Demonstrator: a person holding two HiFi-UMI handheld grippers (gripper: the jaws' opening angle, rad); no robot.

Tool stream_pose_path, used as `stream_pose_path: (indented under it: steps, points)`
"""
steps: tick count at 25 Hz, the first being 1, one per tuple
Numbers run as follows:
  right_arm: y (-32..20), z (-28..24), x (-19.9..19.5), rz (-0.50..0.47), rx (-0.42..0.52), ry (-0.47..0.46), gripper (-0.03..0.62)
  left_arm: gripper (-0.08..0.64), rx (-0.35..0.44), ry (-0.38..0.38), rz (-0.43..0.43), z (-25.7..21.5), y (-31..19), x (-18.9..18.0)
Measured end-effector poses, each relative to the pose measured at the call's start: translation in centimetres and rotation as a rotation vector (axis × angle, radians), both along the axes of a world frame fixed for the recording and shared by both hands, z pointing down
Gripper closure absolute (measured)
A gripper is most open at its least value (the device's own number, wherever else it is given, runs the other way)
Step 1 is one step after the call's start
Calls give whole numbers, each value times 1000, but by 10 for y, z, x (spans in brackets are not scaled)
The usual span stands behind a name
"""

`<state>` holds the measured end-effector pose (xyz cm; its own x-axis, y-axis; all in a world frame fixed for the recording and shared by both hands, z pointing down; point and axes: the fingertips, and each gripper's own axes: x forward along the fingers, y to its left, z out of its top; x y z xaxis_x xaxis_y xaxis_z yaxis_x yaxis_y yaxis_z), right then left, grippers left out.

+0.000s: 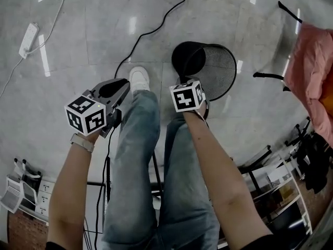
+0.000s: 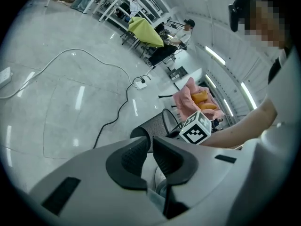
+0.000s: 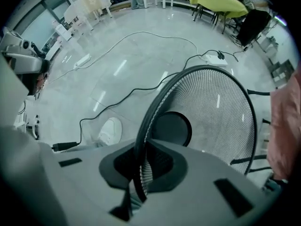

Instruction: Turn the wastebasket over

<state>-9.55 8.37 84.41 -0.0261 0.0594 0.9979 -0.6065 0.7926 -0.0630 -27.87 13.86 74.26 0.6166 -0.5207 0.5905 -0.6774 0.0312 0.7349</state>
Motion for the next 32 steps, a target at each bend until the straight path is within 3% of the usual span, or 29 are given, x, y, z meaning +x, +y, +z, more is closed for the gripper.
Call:
stream_pose_path:
  steps: [4,8,9,14,17,22,25,29,31,32]
  points:
    - [2,9,-13,23,-5,15,555,512,-9,2,8,3,5,-2]
    - [-1,12,-19,76,-11,-11,332,512,0,-19,33,1,3,0]
    - [-3,12,-19,95,-9,-23,303,512,5,-25,44,1,1,1]
    - [-11,0,-19,172,8,-124,198,512,23,-63,78,-6,-7,7]
    - [-16,-19,-13,203,11,-201,195,512,42,-86,106,-21,-11,18]
    - [-30,-65,9,241,23,-344,196,512,101,-120,119,-60,-28,43]
    - [-42,-106,29,264,43,-429,222,512,151,-101,66,-94,-43,64]
    - [-57,-173,59,313,78,-540,386,537,223,-50,-30,-146,-61,98]
    - [-61,-211,69,340,79,-620,546,545,254,-48,-52,-177,-68,112]
    - [-62,-230,74,353,69,-668,574,545,266,-45,-57,-194,-70,119]
